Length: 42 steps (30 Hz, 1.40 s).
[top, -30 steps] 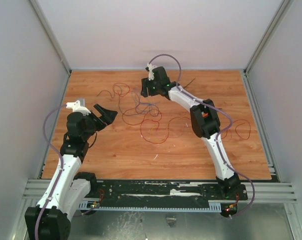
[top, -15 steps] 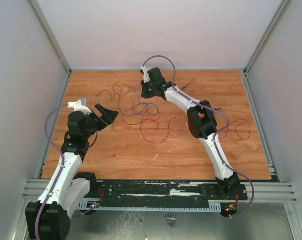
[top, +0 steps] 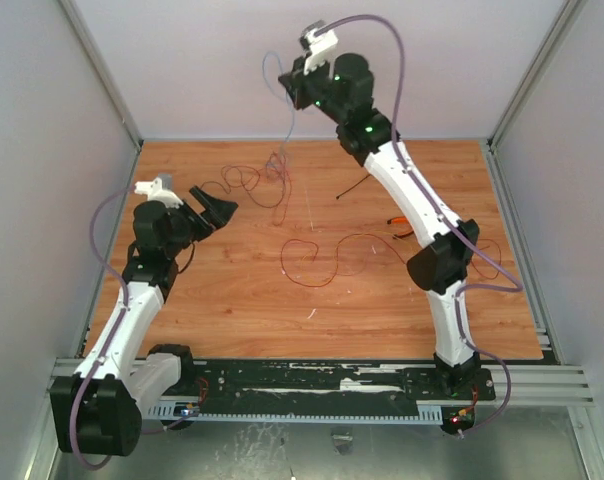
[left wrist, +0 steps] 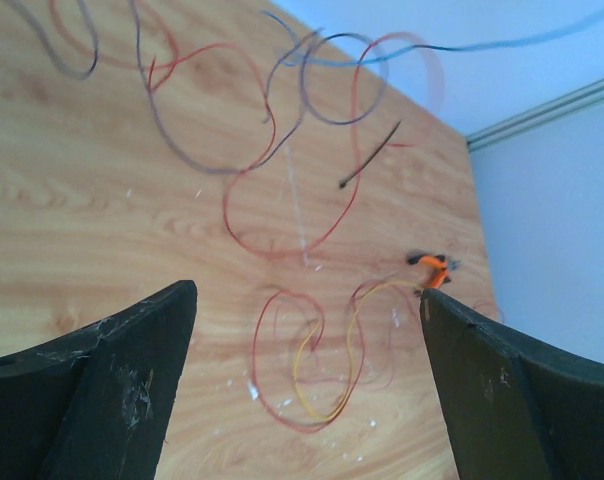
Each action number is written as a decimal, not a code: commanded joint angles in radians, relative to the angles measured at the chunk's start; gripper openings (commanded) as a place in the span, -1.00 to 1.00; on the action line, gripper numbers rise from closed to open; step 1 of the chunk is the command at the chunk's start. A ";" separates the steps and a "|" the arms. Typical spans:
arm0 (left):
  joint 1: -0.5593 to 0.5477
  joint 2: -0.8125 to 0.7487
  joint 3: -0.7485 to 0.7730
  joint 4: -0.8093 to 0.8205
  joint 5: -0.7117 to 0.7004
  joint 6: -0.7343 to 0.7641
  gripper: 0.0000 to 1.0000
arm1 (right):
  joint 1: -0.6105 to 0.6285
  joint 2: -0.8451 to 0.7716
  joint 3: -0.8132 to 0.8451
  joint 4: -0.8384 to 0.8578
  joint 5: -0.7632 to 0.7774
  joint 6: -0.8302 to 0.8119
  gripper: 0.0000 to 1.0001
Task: Zip-tie the wires
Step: Pick up the cable at the center of the board.
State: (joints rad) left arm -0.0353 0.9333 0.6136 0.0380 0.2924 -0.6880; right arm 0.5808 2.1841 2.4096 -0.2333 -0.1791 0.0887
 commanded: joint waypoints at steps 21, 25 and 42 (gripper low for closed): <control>-0.037 0.295 0.342 0.632 0.238 -0.210 0.89 | 0.007 -0.203 -0.019 0.257 -0.051 -0.106 -1.00; -0.037 0.364 0.538 0.602 0.194 -0.162 0.88 | 0.007 -0.217 -0.053 0.239 -0.116 -0.105 -1.00; -0.042 0.589 0.839 0.591 0.281 -0.131 0.56 | 0.022 -0.295 -0.174 0.180 -0.381 -0.103 -1.00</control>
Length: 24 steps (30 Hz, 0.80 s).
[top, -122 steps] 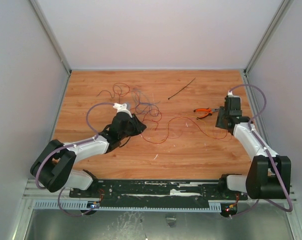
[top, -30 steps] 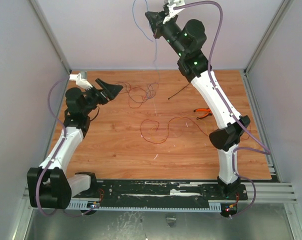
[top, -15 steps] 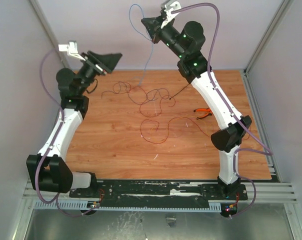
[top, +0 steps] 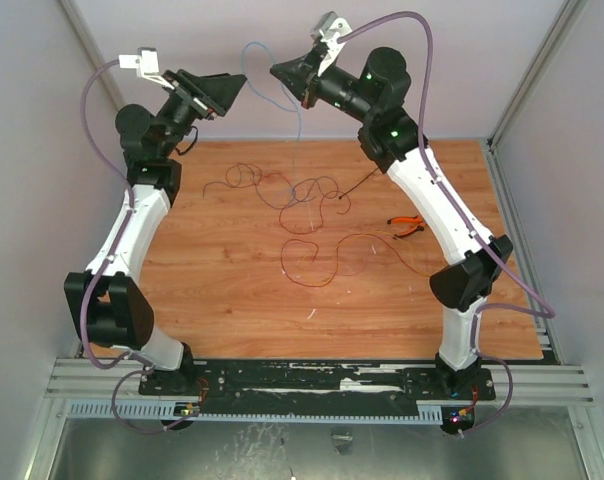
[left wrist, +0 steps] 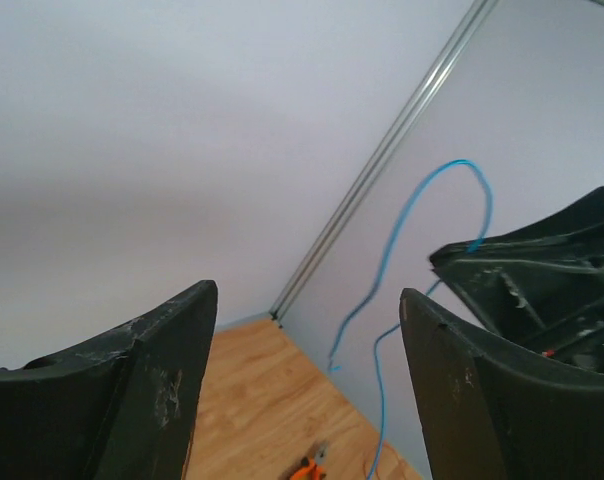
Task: Zip-tie the wires
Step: Pick up the cable at the center of the board.
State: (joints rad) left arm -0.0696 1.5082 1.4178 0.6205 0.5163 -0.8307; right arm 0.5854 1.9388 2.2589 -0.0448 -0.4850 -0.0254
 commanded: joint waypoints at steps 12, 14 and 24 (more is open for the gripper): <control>-0.075 0.004 0.046 0.129 0.182 -0.012 -0.79 | 0.026 -0.068 -0.038 -0.041 -0.037 0.006 -1.00; -0.076 -0.011 0.056 0.092 0.173 0.011 -1.00 | 0.027 -0.085 -0.062 -0.048 -0.003 -0.002 -1.00; -0.092 -0.067 0.213 -0.187 0.098 0.093 -1.00 | 0.026 -0.316 -0.500 0.117 0.045 0.043 -0.18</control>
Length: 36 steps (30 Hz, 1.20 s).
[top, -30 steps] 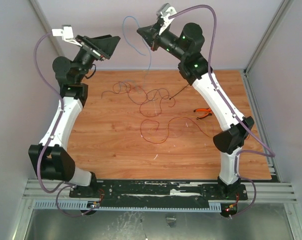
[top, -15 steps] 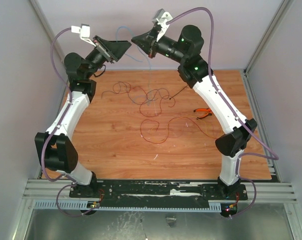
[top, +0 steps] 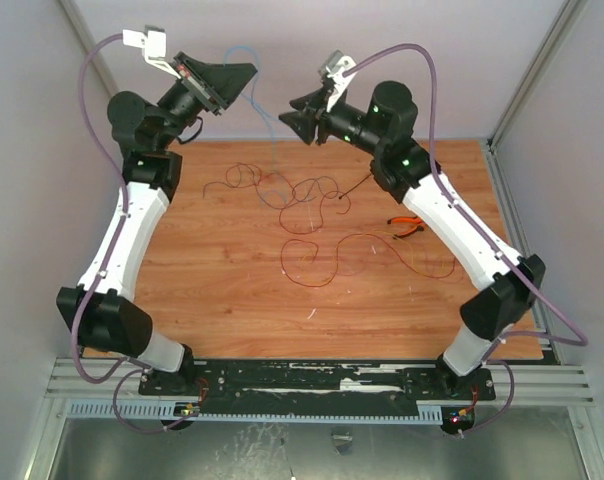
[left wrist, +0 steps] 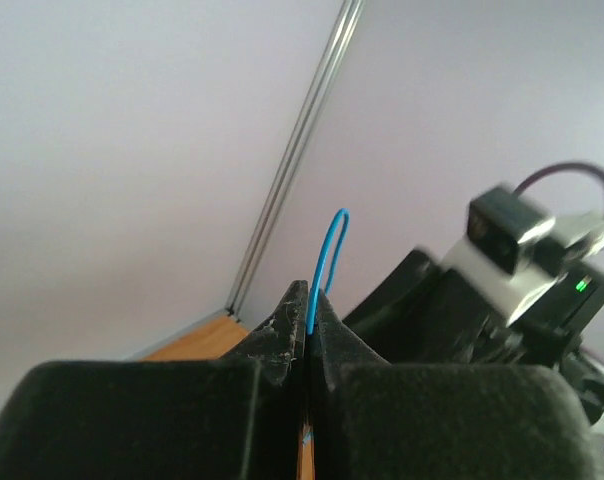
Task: Zip-tie the wires
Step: Pick up the cable at the center of the board.
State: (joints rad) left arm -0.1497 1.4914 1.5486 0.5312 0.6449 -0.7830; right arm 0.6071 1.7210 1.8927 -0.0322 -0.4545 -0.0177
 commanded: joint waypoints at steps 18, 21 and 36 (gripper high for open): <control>-0.034 -0.117 0.093 -0.117 -0.072 0.033 -1.00 | 0.084 -0.235 -0.805 0.530 0.010 0.164 0.98; -0.034 -0.122 0.094 -0.121 -0.073 0.036 -1.00 | 0.120 -0.196 -0.805 0.553 0.006 0.144 0.98; -0.034 -0.146 0.112 -0.146 -0.080 0.054 -1.00 | 0.183 0.017 -0.694 0.669 -0.026 0.076 0.81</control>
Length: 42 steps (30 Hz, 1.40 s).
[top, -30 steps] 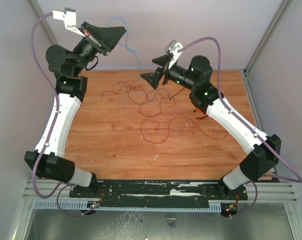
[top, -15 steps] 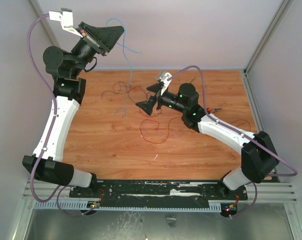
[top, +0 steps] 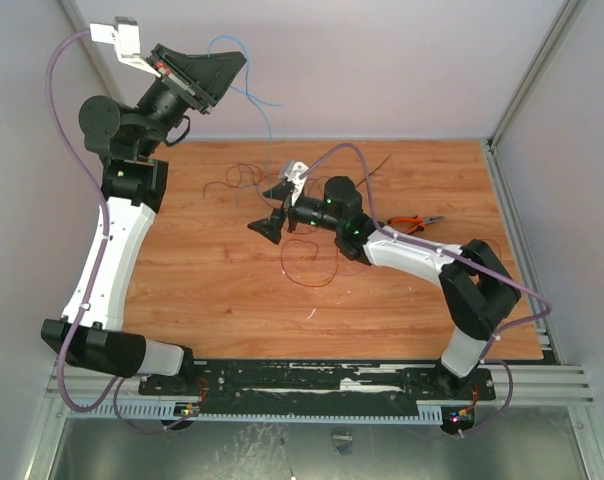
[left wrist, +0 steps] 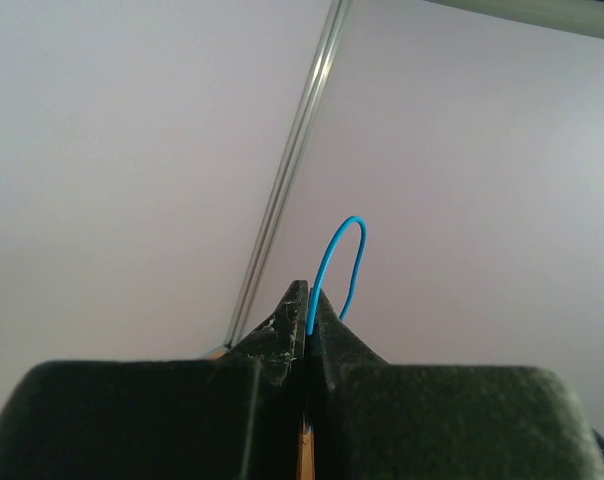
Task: Zip-tie the wires
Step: Pick up the cable at the center of the board.
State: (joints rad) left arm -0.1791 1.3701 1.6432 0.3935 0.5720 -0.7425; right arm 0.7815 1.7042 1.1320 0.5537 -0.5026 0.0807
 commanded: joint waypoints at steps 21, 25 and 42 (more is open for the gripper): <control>-0.005 -0.020 0.053 -0.049 -0.023 0.035 -1.00 | -0.007 0.056 0.077 0.051 0.111 -0.049 -0.25; 0.024 -0.027 0.096 -0.137 -0.062 0.067 -1.00 | -0.017 0.009 0.004 0.048 0.180 -0.055 -0.97; -0.074 -0.274 -0.495 -0.243 -0.066 0.182 -1.00 | -0.237 -0.449 0.002 -1.002 0.473 -0.089 -1.00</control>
State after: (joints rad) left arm -0.1547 1.1454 1.2629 0.1669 0.5175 -0.6170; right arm 0.5621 1.3079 1.1110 -0.0841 -0.1143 0.0128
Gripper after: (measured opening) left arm 0.020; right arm 0.003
